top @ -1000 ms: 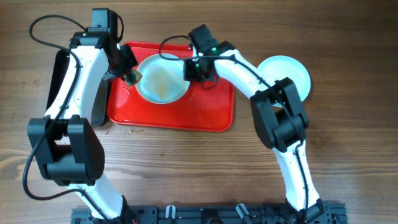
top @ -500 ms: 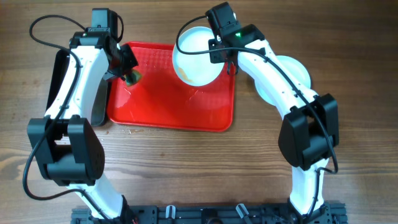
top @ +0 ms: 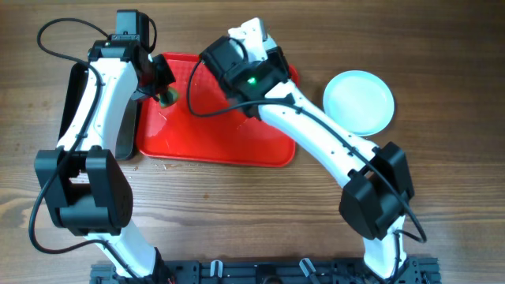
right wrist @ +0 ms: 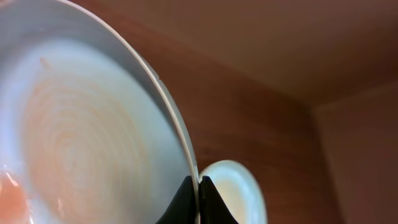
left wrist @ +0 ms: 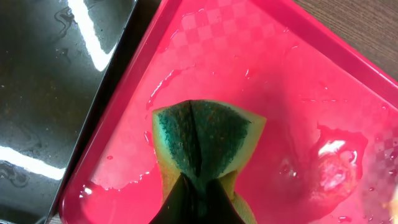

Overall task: Clean dirty plates on tray and stack at the side
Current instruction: 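Lift the white plate with the right gripper and carry it right, then lower the plate onto the right-side plate stack and open the right gripper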

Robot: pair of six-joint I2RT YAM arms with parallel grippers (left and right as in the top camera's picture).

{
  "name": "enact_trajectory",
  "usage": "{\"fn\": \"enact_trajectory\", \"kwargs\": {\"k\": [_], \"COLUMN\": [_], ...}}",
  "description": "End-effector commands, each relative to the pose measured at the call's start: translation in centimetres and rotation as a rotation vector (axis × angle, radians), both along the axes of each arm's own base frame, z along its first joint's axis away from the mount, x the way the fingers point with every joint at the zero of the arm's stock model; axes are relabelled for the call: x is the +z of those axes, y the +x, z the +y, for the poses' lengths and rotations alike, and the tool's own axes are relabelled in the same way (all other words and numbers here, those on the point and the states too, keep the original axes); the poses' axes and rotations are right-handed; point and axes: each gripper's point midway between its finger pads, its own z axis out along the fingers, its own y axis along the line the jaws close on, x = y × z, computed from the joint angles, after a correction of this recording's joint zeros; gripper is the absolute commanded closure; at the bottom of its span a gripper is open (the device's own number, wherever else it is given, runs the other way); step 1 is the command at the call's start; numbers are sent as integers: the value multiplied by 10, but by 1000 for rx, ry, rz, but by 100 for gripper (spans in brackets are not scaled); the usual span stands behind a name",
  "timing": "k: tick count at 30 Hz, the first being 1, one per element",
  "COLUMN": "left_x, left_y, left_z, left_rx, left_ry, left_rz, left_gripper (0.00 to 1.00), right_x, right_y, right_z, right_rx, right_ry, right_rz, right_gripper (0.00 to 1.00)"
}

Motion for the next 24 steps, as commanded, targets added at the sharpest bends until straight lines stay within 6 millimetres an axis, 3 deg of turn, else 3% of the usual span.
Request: {"fn": "enact_trajectory", "kwargs": {"k": [1, 7, 12, 17, 21, 24], "left_x": [4, 4, 3, 3, 3, 3], "left_y": [1, 1, 1, 1, 1, 1], "left_z": [-2, -2, -3, -2, -2, -2], "left_rx": [8, 8, 7, 7, 8, 8], "left_ry": [-16, -16, -16, -15, -15, -15], "left_rz": [-11, -11, -10, -10, -11, -11], "left_gripper": [96, 96, 96, 96, 96, 96], "right_x": [44, 41, -8, -60, -71, -73], "right_y": [-10, -11, -7, -16, -7, 5], "right_z": [-14, -10, 14, 26, -20, -89], "right_rx": [-80, -66, 82, 213, 148, 14], "right_ry": [-119, -106, 118, 495, 747, 918], "right_rz": [-151, -142, 97, 461, 609, 636], "right_gripper": [96, 96, 96, 96, 96, 96]}}
